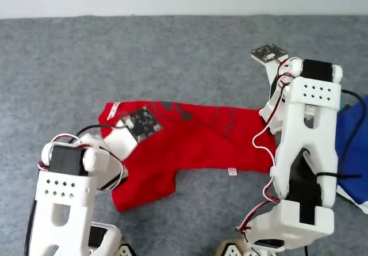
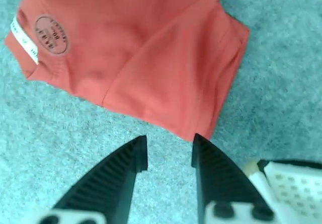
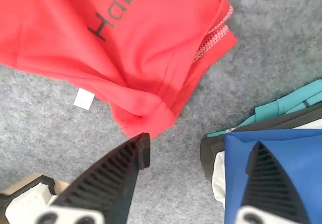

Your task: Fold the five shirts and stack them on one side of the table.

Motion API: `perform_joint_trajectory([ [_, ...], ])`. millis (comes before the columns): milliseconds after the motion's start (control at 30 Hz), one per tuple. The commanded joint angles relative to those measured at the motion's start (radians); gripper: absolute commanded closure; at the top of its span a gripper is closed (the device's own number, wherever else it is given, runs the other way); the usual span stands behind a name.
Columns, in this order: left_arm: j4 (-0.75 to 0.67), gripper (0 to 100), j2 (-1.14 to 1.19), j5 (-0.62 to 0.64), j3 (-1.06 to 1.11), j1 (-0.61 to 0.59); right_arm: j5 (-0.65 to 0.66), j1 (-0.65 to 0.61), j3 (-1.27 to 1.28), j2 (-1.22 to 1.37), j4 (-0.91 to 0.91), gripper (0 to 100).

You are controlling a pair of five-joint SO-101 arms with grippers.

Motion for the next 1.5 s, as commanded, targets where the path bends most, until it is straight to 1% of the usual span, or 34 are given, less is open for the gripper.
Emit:
perform_joint_trajectory([
  [0, -0.167, 92, 0.000, 0.086, 0.002, -0.032, -0.014, -0.015, -0.058, -0.053, -0.067, 73.7],
  [67, -0.262, 98, 0.035, 0.109, 0.039, -0.044, -0.038, -0.050, -0.051, -0.050, -0.111, 83.1],
  [167, -0.345, 98, 0.127, 0.120, 0.076, -0.040, -0.083, -0.105, -0.046, -0.022, -0.182, 99.7],
  [233, -0.362, 98, 0.204, 0.120, 0.071, -0.037, -0.107, -0.131, -0.044, 0.005, -0.196, 96.5],
  [367, -0.365, 98, 0.362, 0.120, 0.033, -0.035, -0.193, -0.170, -0.044, 0.090, -0.216, 99.1],
  [567, -0.370, 98, 0.577, 0.114, 0.025, -0.035, -0.203, -0.165, -0.046, 0.249, -0.298, 98.9],
  [667, -0.404, 98, 0.664, 0.112, 0.030, -0.041, -0.196, -0.150, -0.049, 0.308, -0.361, 98.9],
  [800, -0.443, 98, 0.767, 0.110, 0.028, -0.038, -0.193, -0.096, -0.049, 0.366, -0.478, 98.9],
  [867, -0.459, 98, 0.812, 0.110, 0.030, -0.037, -0.167, -0.061, -0.049, 0.387, -0.547, 98.9],
  [967, -0.483, 99, 0.867, 0.110, 0.031, -0.044, -0.075, -0.028, -0.049, 0.409, -0.641, 98.9],
  [1100, -0.486, 99, 0.884, 0.110, 0.028, -0.044, -0.003, 0.012, -0.055, 0.404, -0.708, 98.9],
  [1233, -0.480, 99, 0.884, 0.110, 0.036, -0.046, -0.002, 0.045, -0.115, 0.400, -0.653, 98.9],
  [1333, -0.480, 99, 0.884, 0.110, 0.047, -0.046, -0.003, 0.027, -0.196, 0.380, -0.510, 98.9],
  [1467, -0.485, 99, 0.884, 0.112, 0.042, -0.046, -0.006, -0.058, -0.292, 0.352, -0.291, 98.8],
])
